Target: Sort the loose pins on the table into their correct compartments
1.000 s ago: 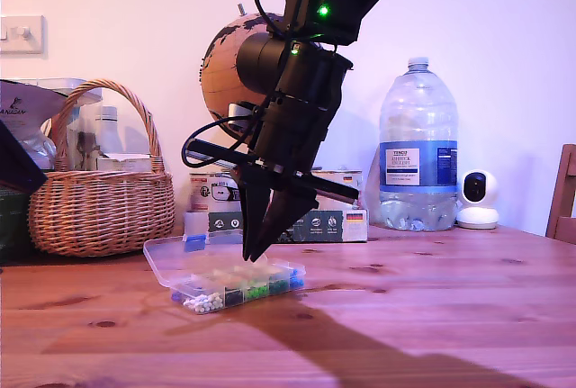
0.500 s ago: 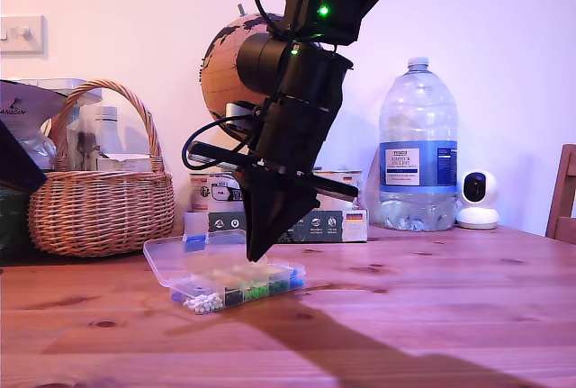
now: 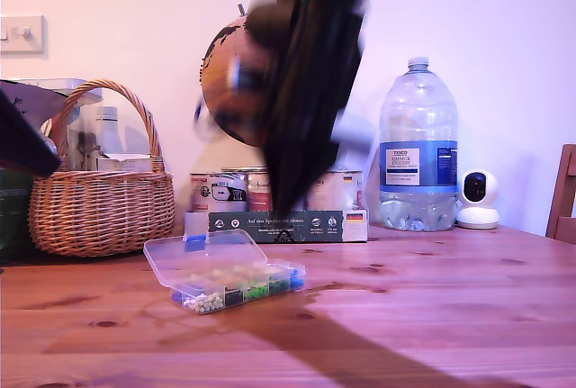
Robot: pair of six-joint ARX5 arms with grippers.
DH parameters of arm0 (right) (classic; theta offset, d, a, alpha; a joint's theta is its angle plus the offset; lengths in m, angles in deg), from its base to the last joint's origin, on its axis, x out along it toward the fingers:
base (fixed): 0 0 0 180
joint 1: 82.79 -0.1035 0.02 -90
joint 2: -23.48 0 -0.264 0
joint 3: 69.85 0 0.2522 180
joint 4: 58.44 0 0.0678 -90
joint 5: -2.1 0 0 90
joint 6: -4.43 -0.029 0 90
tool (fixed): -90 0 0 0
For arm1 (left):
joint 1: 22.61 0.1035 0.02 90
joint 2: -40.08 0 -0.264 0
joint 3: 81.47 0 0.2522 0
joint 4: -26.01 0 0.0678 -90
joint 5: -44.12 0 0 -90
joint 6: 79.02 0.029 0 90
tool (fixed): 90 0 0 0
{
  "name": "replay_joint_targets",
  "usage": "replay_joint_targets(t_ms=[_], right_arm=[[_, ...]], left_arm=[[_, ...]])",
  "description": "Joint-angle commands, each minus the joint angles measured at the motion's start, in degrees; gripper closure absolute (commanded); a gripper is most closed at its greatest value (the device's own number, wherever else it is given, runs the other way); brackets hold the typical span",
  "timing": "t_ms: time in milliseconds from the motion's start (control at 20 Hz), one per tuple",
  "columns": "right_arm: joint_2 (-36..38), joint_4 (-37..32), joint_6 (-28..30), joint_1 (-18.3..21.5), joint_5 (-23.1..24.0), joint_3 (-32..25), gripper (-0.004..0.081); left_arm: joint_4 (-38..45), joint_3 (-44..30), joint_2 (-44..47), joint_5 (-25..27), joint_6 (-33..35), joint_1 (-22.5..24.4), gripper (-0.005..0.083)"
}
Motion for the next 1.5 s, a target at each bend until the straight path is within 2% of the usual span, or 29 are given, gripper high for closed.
replay_joint_targets(t_ms=[0,100,200,300,350,450,600,700,950,1150,1300,1450], right_arm=[[3.41,-0.48,0.39,0.57,0.39,0.42,0.0783],[5.16,-3.28,0.37,1.36,0.81,0.46,0.0783],[6.60,-7.26,3.19,2.43,1.64,0.46,0.0783],[8.31,-15.54,7.19,3.32,5.25,0.44,0.0783],[9.09,-20.41,8.39,4.07,5.40,0.37,0.0783],[9.90,-26.69,8.59,6.05,5.14,0.07,0.0783],[10.12,-33.94,12.26,9.42,4.20,-2.67,0.0783],[10.40,-37.57,12.41,11.65,1.95,-5.60,0.0783],[16.55,-50.93,12.09,15.96,0.50,-19.28,0.0783],[25.75,-58.69,9.49,16.28,0.83,-32.85,0.0783],[34.03,-63.71,7.39,16.20,3.58,-42.69,0.0783],[42.80,-65.44,6.99,16.06,4.04,-50.95,0.0783]], left_arm=[[2.19,-0.61,-0.24,-0.04,-0.17,-0.13,0.0797],[6.43,-0.61,-0.24,-0.07,-0.20,-0.13,0.0797],[10.47,-0.61,-0.24,1.27,-0.15,-0.11,0.0797],[12.92,-0.61,-0.24,5.88,-0.33,-0.02,0.0797],[13.57,-0.61,-0.24,8.00,-0.31,-0.02,0.0797],[15.02,-0.61,-0.24,11.63,-0.22,0.07,0.0797],[20.94,-0.61,-0.24,13.81,-0.24,1.03,0.0797],[24.68,-0.61,-0.24,15.19,-0.28,2.08,0.0797],[29.70,-0.63,-0.26,15.21,-0.15,5.62,0.0797],[31.93,-0.63,-0.26,14.73,-0.15,7.21,0.0797],[32.92,-0.63,-0.28,13.81,-0.13,7.39,0.0797],[32.92,-0.66,-0.31,12.79,-0.13,7.39,0.0797]])
